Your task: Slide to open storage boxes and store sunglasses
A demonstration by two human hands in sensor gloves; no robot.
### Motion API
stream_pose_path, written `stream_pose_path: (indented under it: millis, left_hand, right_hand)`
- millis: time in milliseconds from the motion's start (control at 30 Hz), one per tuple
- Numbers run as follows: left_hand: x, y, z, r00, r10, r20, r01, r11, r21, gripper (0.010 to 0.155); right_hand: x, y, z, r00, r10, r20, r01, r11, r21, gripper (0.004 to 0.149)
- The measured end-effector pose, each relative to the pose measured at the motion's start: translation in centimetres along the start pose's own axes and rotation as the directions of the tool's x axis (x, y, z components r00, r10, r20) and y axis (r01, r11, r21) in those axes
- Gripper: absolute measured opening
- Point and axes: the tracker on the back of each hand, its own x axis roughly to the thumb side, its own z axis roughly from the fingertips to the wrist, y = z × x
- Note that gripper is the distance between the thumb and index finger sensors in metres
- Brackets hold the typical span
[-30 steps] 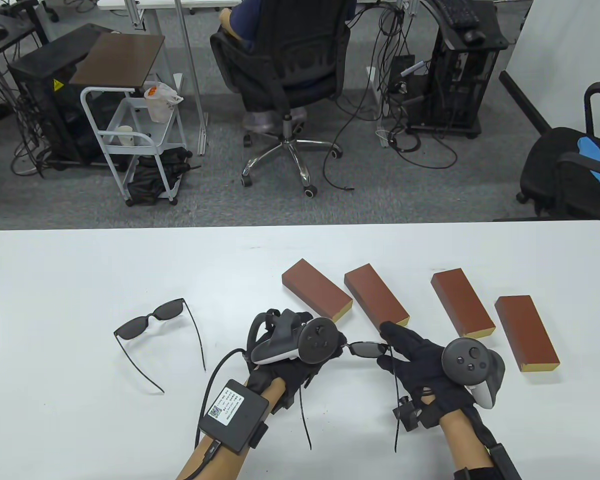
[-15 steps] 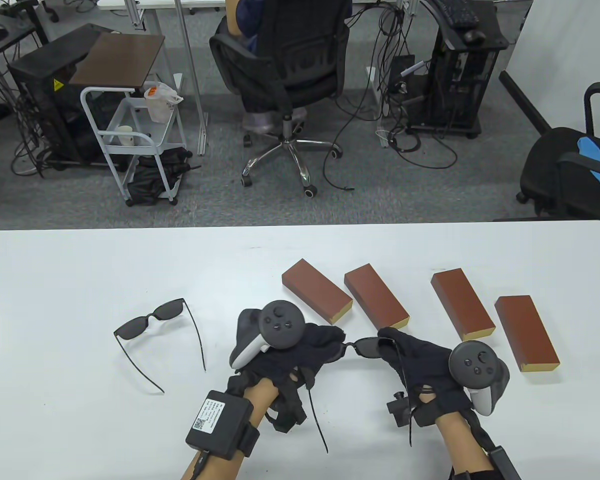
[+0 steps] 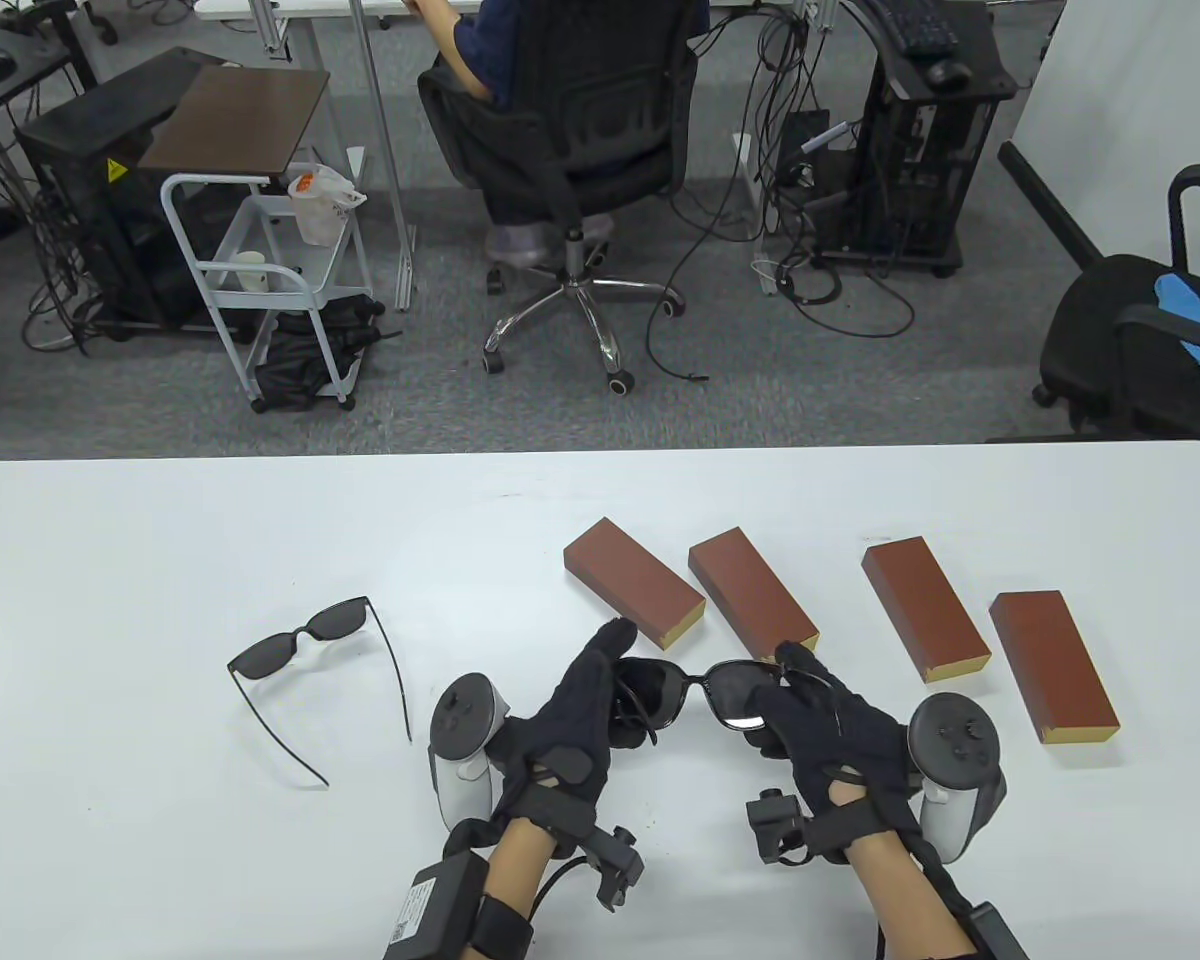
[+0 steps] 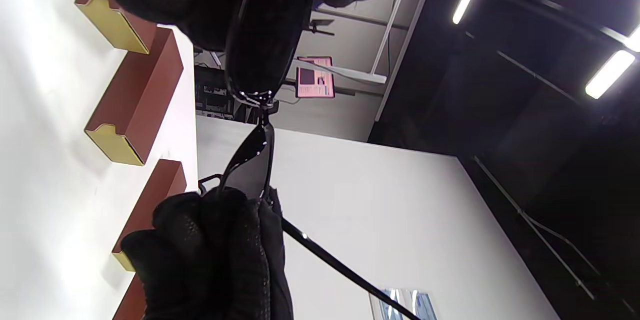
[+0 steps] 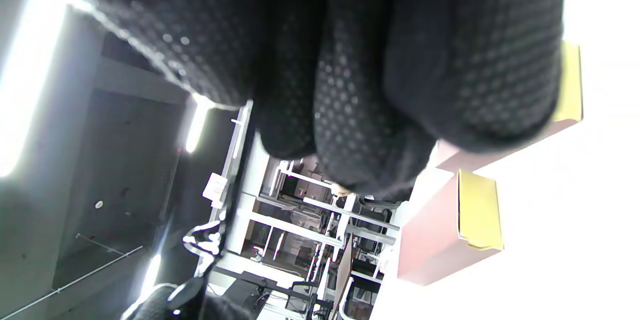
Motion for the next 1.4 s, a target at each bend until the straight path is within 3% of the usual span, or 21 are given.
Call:
stream_pose_path:
  millis: [100, 333, 500, 633, 767, 900, 1167, 1267, 1400]
  left_hand:
    - [-0.4, -0.1, 0.2, 0.999, 0.043, 0.002, -0.043, 0.999, -0.009, 0.073]
    - [-0.9, 0.3, 0.4, 0.999, 0.032, -0.027, -0.032, 0.999, -0.01, 0.072]
    - [-0.9, 0.7, 0.8, 0.999, 0.018, -0.037, -0.017, 1.0, 0.026, 0.072]
    - [-1.1, 1.5, 1.1, 0.998, 0.024, -0.058, -0.02, 0.998, 0.065, 0.072]
    - [-1.5, 2.1, 1.3, 0.994, 0.037, -0.102, -0.026, 0.994, 0.106, 0.072]
    - [-1.6, 2.4, 1.4, 0.993, -0.012, -0.119, 0.028, 0.991, 0.133, 0.071]
    - [-1.5, 2.1, 1.4, 0.986, -0.104, -0.133, 0.127, 0.977, 0.174, 0.068]
    - [-1.4, 1.9, 1.4, 0.982, -0.13, -0.135, 0.153, 0.971, 0.183, 0.065]
    - [-1.2, 1.9, 1.4, 0.981, -0.148, -0.125, 0.172, 0.963, 0.207, 0.062]
  right_hand:
    - [0.1, 0.1, 0.1, 1.0, 0.01, 0.024, -0.01, 1.0, -0.008, 0.058]
    - [0.7, 0.3, 0.5, 0.992, 0.022, 0.124, -0.014, 0.998, -0.062, 0.046]
    - [0.7, 0.9, 0.6, 0.982, 0.037, 0.183, -0.033, 0.999, -0.025, 0.047]
    - [0.6, 1.8, 0.6, 0.973, -0.025, 0.231, 0.004, 0.996, 0.089, 0.056]
    - [0.3, 2.9, 0.5, 0.952, -0.136, 0.273, 0.064, 0.964, 0.258, 0.079]
    - [-0.1, 3.3, 0.7, 0.944, -0.22, 0.248, 0.142, 0.944, 0.297, 0.085]
    - [-0.4, 2.7, 0.6, 0.95, -0.228, 0.214, 0.179, 0.958, 0.226, 0.072]
    - [-0.3, 2.2, 0.6, 0.955, -0.199, 0.218, 0.168, 0.974, 0.152, 0.063]
    - [-0.6, 2.0, 0.5, 0.957, -0.22, 0.19, 0.194, 0.97, 0.144, 0.059]
